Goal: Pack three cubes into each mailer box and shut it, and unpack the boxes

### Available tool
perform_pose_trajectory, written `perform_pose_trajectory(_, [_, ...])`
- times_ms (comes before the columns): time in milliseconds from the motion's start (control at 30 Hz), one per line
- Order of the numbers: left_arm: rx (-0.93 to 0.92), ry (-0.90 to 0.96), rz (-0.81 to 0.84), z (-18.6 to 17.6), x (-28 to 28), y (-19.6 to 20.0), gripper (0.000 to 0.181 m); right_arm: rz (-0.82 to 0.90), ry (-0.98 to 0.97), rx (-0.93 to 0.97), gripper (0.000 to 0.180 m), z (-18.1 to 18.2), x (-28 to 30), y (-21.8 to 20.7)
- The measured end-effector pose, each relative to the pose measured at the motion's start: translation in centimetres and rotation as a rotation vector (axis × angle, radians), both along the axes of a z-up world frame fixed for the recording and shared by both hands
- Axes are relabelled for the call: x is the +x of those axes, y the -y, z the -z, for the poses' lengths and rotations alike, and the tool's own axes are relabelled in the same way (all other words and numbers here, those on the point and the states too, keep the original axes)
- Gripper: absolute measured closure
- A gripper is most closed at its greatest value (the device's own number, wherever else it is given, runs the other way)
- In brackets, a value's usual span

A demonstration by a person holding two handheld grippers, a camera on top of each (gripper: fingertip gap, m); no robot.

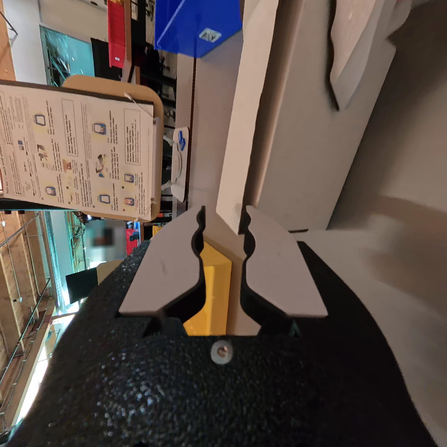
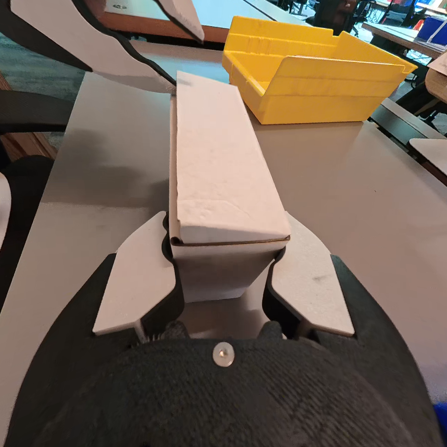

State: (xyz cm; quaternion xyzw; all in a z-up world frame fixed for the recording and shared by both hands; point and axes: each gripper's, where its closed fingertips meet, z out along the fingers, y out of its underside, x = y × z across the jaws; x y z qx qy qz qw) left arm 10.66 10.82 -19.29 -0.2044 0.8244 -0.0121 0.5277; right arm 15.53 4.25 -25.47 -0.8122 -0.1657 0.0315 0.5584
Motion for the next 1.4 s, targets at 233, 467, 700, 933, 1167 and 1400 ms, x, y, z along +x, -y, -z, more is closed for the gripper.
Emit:
perform_pose_trajectory(233, [-0.019,-0.021,0.027,1.2,0.3,-0.8,0.178,0.018,-0.003,0.009,0.095,0.0,0.1,-0.2])
perform_pose_trajectory(467, [0.004,0.001,0.012,1.2,0.7,-0.9,0.179,0.083,0.019,0.020,0.084,0.0,0.8,-1.1])
perform_pose_trajectory(700, [-0.010,0.069,0.036,-0.1,0.2,-0.2,0.180,0.028,0.089,-0.110,0.089,1.0,0.8,-0.3])
perform_pose_trajectory(933, [-0.069,0.073,-0.044,-0.3,0.6,-1.7,0.179,0.034,0.083,-0.060,0.094,0.8,0.1,-0.8])
perform_pose_trajectory(1167, [-0.544,-0.035,0.040,0.1,-1.3,-1.1,0.118,0.023,0.077,-0.045,0.097,0.7,0.3,-0.4])
perform_pose_trajectory(1400, [-1.129,-0.349,0.104,5.2,-0.8,-2.2,0.076,-0.035,0.017,-0.023,0.100,0.3,-0.2,0.2])
